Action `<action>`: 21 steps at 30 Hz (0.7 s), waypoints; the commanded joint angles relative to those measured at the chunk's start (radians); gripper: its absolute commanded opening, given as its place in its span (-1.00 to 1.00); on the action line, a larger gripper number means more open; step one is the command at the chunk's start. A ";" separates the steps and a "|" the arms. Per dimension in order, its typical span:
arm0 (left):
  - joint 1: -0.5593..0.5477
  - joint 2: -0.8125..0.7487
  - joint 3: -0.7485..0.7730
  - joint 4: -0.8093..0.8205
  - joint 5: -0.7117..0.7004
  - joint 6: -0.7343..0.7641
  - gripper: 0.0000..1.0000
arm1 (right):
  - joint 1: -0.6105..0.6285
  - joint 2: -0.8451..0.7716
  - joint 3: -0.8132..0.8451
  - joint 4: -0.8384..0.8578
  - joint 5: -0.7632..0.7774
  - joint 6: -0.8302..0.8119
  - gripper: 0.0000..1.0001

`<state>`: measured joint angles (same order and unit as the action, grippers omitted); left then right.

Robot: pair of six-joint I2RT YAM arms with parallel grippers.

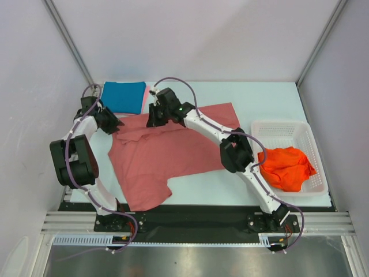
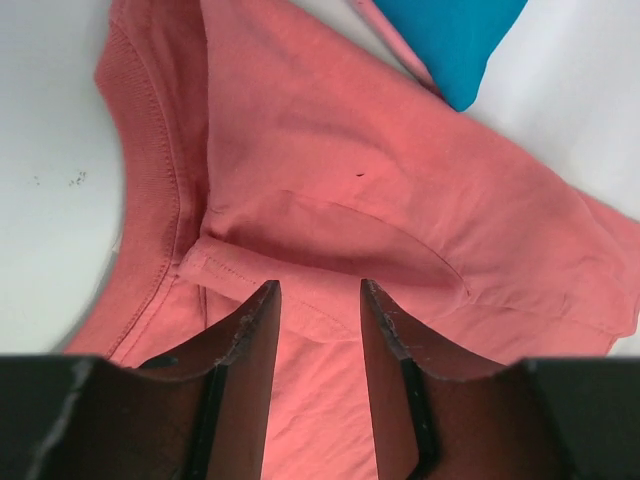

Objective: Fold and stack the t-shirts
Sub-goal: Fold the tshirt

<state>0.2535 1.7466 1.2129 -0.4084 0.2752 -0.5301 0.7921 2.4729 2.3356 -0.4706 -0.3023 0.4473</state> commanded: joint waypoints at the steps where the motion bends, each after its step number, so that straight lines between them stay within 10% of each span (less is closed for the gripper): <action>1: -0.003 0.007 0.045 0.059 0.032 0.013 -0.14 | -0.018 0.072 0.067 0.073 -0.005 0.036 -0.71; 21: -0.005 0.119 0.105 0.056 0.056 0.010 -0.13 | 0.041 0.072 -0.105 0.135 0.055 0.077 -0.52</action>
<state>0.2535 1.8709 1.2854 -0.3820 0.3038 -0.5304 0.8341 2.5694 2.2246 -0.3729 -0.2558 0.5053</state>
